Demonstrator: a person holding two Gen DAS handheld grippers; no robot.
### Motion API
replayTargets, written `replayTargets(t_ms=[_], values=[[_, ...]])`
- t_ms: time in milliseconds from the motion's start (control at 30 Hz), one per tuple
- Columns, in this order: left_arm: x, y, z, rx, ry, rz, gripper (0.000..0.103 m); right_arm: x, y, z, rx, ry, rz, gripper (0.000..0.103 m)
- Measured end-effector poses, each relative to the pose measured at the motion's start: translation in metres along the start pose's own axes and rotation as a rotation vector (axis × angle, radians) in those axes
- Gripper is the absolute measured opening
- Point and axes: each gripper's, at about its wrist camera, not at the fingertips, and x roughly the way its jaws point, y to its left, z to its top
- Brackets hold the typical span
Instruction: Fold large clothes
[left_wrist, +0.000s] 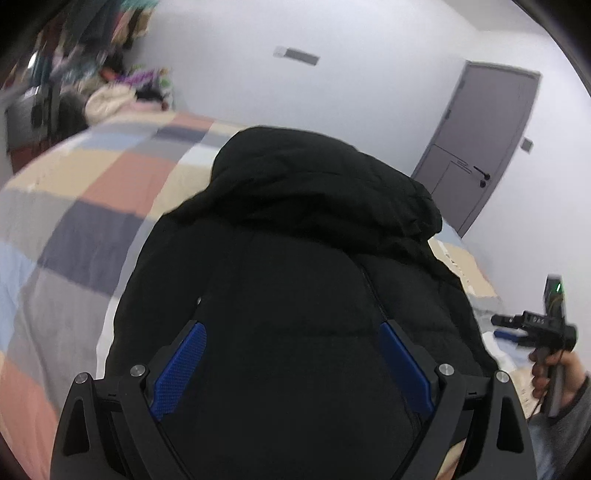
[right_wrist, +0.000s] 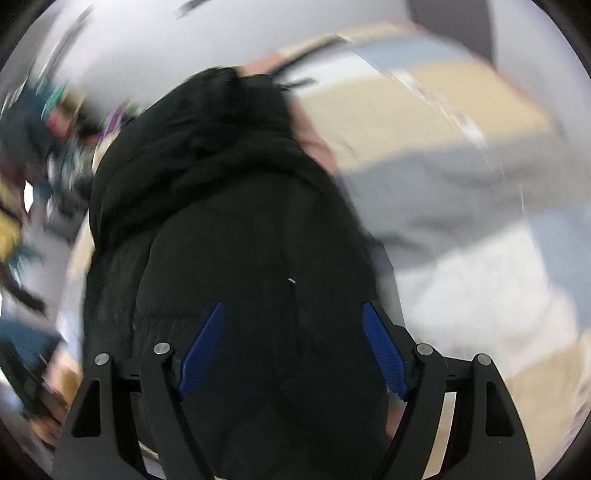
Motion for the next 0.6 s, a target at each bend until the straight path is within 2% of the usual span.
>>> replayTargets(t_ms=[67,167,300,400,467,600], values=[[-0.004,0.013,0.004,-0.058,0.016,-0.019,0.095,0.003,-0.016,-0.001,0.08,0.015,0.042,0.077],[-0.004,0.038,0.01,-0.176,0.076,-0.074,0.095,0.016,-0.026,-0.005,0.12,0.056,0.02,0.078],[-0.007,0.075,0.014,-0.302,0.172,-0.084,0.095,0.047,-0.039,-0.017,0.202,0.176,0.021,0.079],[-0.009,0.096,0.012,-0.351,0.213,-0.05,0.095,0.061,-0.045,-0.027,0.247,0.254,0.044,0.08],[-0.002,0.108,0.006,-0.381,0.271,-0.026,0.095,0.067,-0.041,-0.03,0.251,0.29,0.081,0.08],[0.012,0.126,-0.011,-0.455,0.347,0.019,0.095,0.058,-0.018,-0.032,0.192,0.289,0.22,0.084]])
